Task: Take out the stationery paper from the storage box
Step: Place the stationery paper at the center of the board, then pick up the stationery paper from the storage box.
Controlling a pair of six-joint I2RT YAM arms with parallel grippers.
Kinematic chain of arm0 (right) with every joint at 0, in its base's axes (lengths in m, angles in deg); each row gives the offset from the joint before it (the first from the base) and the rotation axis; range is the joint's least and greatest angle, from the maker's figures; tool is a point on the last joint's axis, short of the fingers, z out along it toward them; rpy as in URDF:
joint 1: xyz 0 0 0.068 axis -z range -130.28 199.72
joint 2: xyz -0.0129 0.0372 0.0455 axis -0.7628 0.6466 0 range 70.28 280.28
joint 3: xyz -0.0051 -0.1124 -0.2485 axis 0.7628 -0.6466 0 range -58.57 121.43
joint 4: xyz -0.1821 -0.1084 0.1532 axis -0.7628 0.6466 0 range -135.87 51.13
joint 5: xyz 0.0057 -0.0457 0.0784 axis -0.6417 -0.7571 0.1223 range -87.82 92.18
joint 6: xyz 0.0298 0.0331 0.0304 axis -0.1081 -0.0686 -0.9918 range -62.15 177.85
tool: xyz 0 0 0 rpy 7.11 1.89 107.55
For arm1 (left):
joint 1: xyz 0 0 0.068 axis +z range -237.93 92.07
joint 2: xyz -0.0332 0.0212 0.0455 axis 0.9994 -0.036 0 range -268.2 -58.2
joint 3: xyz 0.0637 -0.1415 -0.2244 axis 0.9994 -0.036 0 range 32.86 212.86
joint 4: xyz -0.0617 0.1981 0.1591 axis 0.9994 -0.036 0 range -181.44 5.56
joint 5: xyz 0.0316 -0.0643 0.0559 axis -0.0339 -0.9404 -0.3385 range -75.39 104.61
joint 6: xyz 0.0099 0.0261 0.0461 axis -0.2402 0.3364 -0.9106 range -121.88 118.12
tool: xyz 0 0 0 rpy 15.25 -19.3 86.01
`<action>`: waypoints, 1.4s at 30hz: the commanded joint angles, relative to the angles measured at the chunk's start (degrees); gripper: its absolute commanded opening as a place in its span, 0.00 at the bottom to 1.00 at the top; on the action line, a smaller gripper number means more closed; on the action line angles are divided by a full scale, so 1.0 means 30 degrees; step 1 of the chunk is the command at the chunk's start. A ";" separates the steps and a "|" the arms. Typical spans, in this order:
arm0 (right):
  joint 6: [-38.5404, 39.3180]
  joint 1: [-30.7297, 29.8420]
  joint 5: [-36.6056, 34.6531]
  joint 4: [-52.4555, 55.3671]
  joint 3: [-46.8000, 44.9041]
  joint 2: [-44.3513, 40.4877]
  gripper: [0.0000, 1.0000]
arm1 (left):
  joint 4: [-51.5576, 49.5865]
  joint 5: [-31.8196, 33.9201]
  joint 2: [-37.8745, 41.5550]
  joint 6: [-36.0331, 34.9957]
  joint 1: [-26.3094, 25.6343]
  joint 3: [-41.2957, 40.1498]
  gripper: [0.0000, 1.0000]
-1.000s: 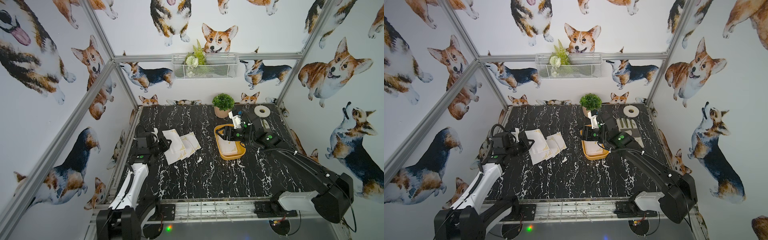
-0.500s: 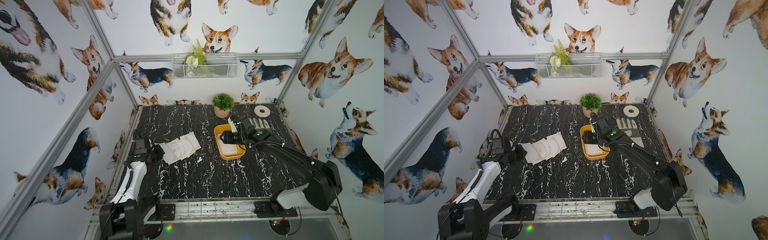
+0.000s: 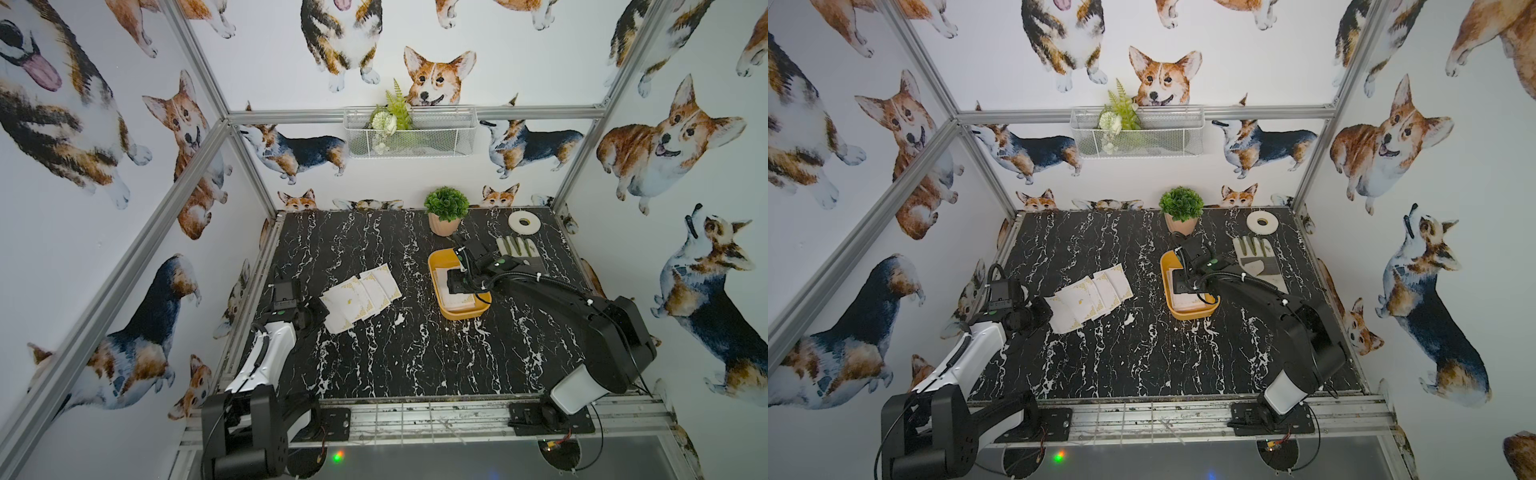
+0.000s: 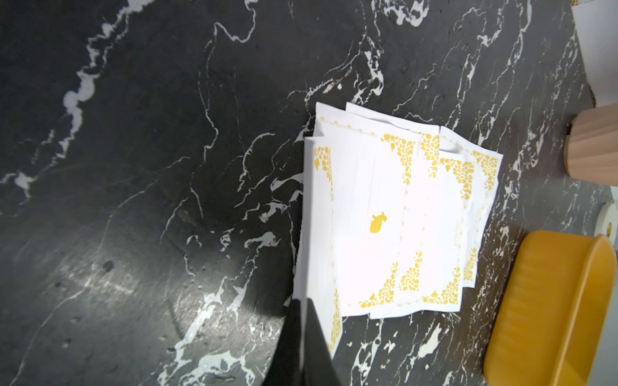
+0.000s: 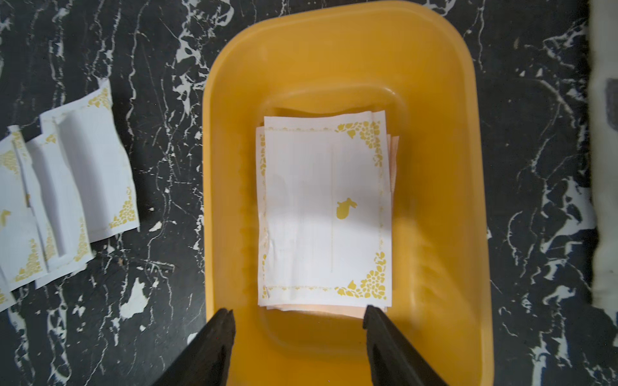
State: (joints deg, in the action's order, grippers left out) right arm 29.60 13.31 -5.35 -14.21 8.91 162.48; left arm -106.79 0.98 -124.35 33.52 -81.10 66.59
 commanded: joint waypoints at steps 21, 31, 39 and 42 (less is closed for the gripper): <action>0.0525 0.1197 -0.2415 0.0843 0.0647 0.4581 0.67 | -0.2109 0.4317 0.1054 0.0447 0.0008 0.0426 0.80; 0.0540 0.1368 -0.1066 0.0100 0.0386 0.5234 0.42 | -0.1896 0.4078 0.0577 0.0447 0.0008 0.0415 0.80; 0.0613 0.1353 -0.1576 0.0661 0.0678 0.4566 0.00 | -0.1809 0.3980 0.0488 0.0454 0.0008 0.0444 0.81; 0.0686 0.1258 -0.1774 0.0850 0.0818 0.3706 0.00 | -0.1779 0.3946 0.0517 0.0476 0.0008 0.0444 0.81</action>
State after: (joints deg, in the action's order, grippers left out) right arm 31.90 17.33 -9.76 -12.94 10.68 175.55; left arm -112.61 12.85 -122.84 34.37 -81.10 67.77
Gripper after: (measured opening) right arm 0.067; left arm 0.806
